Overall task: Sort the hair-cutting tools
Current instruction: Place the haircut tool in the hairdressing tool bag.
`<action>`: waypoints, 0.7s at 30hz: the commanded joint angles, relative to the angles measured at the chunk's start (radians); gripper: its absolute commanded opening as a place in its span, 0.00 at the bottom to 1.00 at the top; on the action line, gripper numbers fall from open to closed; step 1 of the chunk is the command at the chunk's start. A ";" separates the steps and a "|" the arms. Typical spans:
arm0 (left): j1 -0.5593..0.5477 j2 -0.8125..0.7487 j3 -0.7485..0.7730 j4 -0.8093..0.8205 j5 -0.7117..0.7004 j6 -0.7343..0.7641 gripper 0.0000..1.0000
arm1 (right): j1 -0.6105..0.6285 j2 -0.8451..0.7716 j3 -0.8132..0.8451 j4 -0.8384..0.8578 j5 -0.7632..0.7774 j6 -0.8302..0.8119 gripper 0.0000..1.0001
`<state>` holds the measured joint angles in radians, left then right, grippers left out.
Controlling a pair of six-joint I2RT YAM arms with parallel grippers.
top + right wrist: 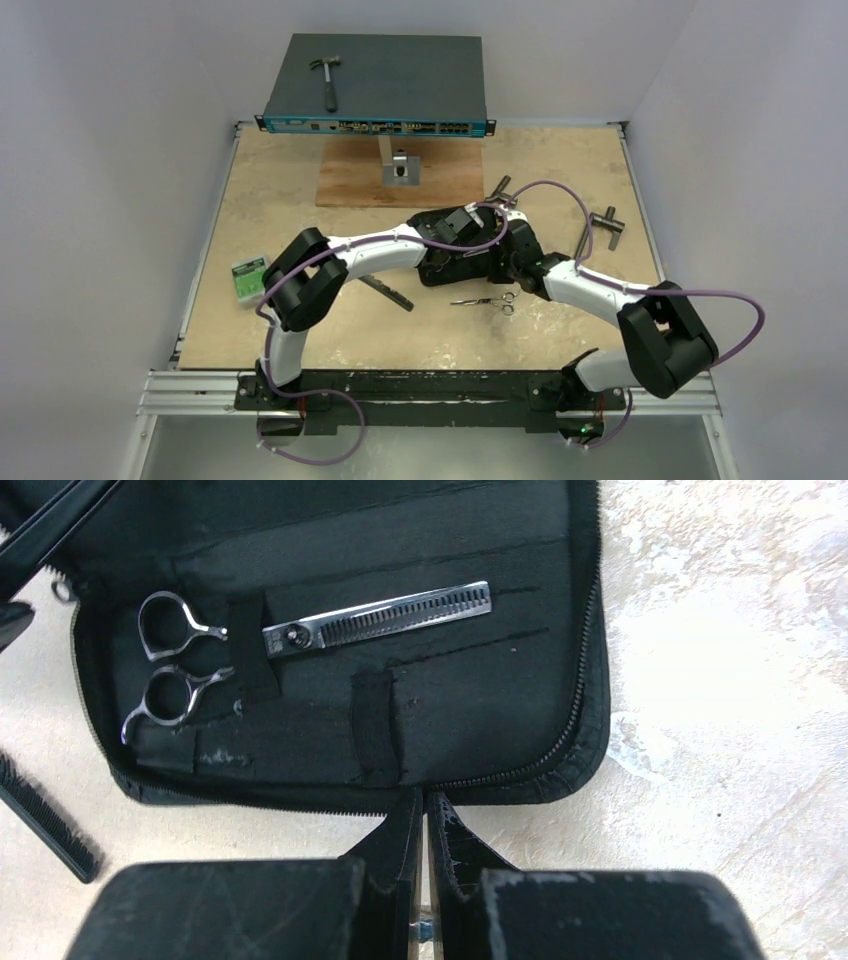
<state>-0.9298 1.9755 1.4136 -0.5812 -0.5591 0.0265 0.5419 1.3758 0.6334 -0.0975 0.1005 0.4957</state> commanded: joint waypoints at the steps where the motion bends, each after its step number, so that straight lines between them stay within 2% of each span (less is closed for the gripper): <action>1: 0.000 0.021 0.009 0.140 -0.031 0.117 0.00 | 0.000 0.009 -0.001 0.013 -0.042 -0.007 0.00; 7: 0.002 -0.018 -0.022 0.120 0.051 0.111 0.00 | -0.001 -0.020 0.001 -0.021 -0.009 0.016 0.00; 11: 0.002 -0.028 -0.055 0.118 0.084 0.079 0.00 | -0.002 -0.052 0.011 -0.049 0.041 0.044 0.23; 14: 0.002 -0.027 -0.059 0.118 0.089 0.062 0.00 | -0.003 -0.098 0.018 -0.077 0.081 0.063 0.37; 17: 0.002 -0.030 -0.056 0.125 0.094 0.054 0.00 | -0.011 -0.152 0.033 -0.108 0.137 0.082 0.44; 21: 0.003 -0.028 -0.047 0.126 0.100 0.050 0.00 | -0.106 -0.195 0.033 -0.082 0.160 0.111 0.46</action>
<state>-0.9249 1.9873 1.3594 -0.4805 -0.4889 0.0883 0.5194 1.2263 0.6338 -0.1974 0.1894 0.5602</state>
